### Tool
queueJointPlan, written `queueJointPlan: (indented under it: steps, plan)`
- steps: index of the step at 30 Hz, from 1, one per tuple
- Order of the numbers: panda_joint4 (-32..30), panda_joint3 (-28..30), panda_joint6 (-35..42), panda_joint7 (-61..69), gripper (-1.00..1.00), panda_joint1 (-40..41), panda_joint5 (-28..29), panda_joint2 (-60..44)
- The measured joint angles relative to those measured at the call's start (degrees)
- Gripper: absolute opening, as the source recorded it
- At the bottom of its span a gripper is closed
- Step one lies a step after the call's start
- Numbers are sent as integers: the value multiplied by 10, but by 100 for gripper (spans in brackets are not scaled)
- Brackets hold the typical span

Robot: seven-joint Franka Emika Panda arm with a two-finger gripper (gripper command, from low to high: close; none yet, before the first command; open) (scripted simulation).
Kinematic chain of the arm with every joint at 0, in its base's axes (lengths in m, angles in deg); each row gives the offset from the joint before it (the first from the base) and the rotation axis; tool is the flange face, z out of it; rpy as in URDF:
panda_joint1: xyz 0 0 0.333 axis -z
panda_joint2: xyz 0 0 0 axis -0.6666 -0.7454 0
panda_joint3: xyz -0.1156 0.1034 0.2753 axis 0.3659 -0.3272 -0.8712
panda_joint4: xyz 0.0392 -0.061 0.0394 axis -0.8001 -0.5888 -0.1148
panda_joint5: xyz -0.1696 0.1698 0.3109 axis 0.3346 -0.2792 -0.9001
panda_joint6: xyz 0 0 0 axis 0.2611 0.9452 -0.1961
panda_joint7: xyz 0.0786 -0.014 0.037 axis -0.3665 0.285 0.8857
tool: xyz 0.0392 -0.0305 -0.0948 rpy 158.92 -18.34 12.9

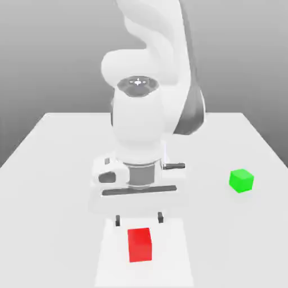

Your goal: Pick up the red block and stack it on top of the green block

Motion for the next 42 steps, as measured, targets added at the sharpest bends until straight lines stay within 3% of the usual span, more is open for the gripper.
queueJointPlan:
  steps: [2,3,10,16,32,38,42]
  plan:
    - [5,-4,-35,4,0,3,-6,-42]
    - [8,-7,-51,6,-100,5,-8,-61]
    - [9,-8,-55,5,-100,7,-7,-65]
    - [-8,-8,35,-6,-100,1,4,42]
    - [-103,-196,92,-127,-100,-292,-124,204]
    - [-142,-284,102,-193,-100,-385,-147,252]
    - [-146,-313,69,-225,-100,-379,-121,222]
